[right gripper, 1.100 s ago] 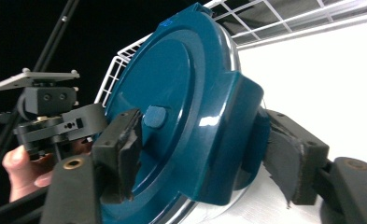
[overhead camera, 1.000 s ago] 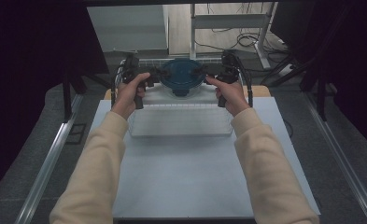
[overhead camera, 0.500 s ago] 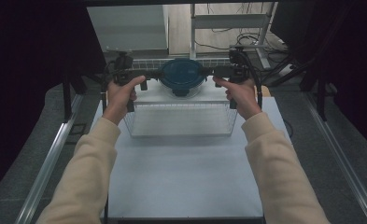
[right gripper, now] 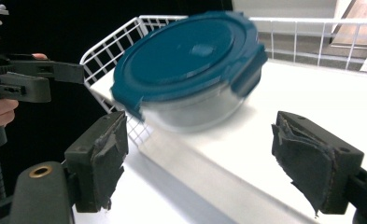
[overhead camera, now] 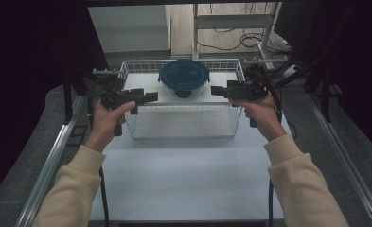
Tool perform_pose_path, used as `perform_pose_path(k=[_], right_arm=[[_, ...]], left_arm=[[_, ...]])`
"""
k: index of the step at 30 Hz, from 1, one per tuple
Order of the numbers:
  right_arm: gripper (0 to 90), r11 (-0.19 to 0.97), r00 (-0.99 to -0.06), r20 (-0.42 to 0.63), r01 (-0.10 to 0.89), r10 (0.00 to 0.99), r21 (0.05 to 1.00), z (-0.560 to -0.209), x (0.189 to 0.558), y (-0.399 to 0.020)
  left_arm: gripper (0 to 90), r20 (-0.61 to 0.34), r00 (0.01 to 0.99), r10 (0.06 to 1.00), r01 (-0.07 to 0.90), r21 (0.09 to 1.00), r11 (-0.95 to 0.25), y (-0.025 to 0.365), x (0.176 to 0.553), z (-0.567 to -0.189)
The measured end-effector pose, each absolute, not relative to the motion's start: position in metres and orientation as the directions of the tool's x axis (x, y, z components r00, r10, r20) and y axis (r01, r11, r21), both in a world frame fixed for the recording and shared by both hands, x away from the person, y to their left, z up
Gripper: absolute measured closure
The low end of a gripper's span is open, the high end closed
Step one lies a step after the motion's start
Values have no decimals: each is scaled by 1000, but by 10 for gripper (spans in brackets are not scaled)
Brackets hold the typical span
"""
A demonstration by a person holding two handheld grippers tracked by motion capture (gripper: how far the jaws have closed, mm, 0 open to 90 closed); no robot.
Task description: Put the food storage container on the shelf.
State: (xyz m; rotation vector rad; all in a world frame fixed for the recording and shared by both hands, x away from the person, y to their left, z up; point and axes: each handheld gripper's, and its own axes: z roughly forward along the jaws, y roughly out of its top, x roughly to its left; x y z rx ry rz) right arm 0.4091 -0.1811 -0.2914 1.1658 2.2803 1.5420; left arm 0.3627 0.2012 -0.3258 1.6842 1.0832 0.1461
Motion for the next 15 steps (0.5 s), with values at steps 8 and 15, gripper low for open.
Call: perform_pose_path(k=[8, 15], right_arm=[[197, 210, -748, 234, 447, 621, 869, -318, 354, -188], [199, 226, -773, 201, 407, 602, 885, -348, 318, -194]], left_arm=[[214, -387, 584, 713, 579, 815, -33, 207, 322, -357], [215, -387, 588, 710, 591, 805, -51, 205, 289, -393]])
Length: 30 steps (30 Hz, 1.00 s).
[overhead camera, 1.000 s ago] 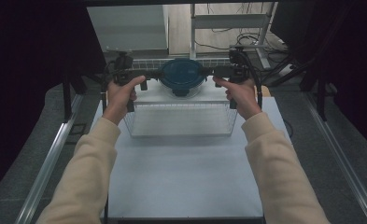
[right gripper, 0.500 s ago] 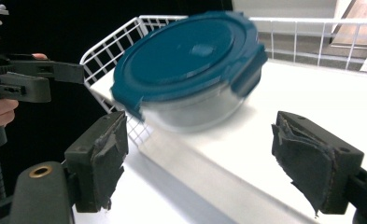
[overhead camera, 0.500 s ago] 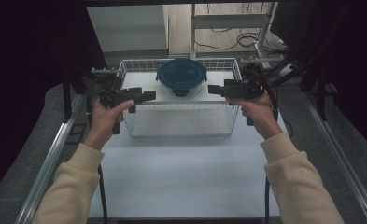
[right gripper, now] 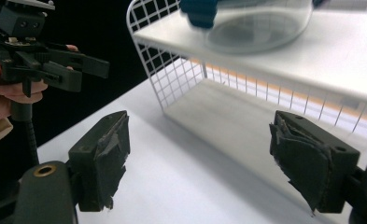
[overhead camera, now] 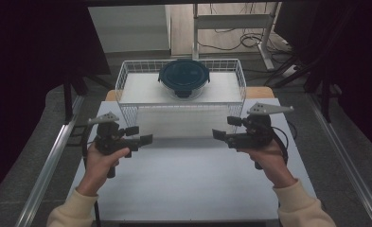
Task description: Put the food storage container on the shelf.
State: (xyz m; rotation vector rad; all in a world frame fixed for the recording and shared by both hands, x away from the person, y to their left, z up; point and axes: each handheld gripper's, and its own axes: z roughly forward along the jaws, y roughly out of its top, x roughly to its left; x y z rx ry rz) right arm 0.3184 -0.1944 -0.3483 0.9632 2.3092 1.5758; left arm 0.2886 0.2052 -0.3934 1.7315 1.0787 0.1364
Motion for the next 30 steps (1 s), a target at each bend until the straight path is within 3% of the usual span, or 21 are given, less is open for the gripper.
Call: perform_pose_path(k=[8, 19, 30], right_arm=[[200, 175, -729, 250, 452, 637, 875, -391, 303, -226], [200, 309, -724, 184, 491, 664, 815, -465, 279, -239], [200, 356, -732, 164, 498, 661, 791, -489, 274, -228]], left_arm=[[220, -371, 575, 729, 596, 800, -63, 202, 267, -439], [217, -282, 522, 805, 621, 772, -133, 212, 240, -487], [227, -251, 542, 802, 632, 751, -192, 202, 235, -500]])
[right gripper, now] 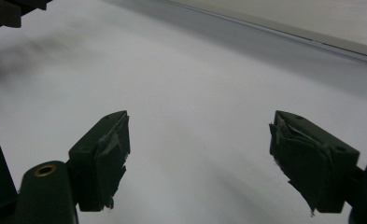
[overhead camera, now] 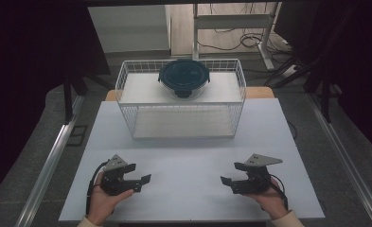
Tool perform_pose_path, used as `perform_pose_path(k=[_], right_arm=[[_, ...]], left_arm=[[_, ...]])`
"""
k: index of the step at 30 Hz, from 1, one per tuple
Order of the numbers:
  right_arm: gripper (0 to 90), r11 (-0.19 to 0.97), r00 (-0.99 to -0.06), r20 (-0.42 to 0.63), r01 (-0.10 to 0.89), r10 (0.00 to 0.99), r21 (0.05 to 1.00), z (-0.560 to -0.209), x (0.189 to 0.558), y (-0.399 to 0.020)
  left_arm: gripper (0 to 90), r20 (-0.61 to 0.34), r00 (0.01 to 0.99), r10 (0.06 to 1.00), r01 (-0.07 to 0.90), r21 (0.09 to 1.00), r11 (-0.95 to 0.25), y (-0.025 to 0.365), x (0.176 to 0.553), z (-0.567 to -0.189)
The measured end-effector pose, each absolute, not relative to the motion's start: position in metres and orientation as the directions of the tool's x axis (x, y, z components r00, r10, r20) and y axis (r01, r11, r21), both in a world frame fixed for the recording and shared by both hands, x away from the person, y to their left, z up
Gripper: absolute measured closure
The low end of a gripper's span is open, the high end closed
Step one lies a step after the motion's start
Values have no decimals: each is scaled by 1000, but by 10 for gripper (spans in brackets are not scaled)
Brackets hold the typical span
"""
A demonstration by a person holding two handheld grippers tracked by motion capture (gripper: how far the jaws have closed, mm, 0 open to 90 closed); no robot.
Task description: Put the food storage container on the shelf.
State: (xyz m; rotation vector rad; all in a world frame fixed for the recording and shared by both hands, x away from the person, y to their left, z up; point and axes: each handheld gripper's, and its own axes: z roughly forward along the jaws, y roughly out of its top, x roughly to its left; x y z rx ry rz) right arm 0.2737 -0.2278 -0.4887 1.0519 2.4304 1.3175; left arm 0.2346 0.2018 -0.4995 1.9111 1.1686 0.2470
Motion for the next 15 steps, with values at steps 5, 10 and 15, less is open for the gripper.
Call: perform_pose_path(k=[5, 10, 15], right_arm=[[200, 322, -716, 159, 486, 680, 812, -486, 275, -233], [200, 311, -703, 160, 492, 693, 813, -486, 276, -236], [199, 310, -707, 154, 482, 690, 820, -485, 276, -236]], left_arm=[[230, -246, 543, 803, 640, 740, -206, 202, 236, -504], [232, -241, 529, 813, 641, 742, -198, 204, 237, -504], [231, -246, 517, 820, 651, 735, -190, 206, 240, -507]])
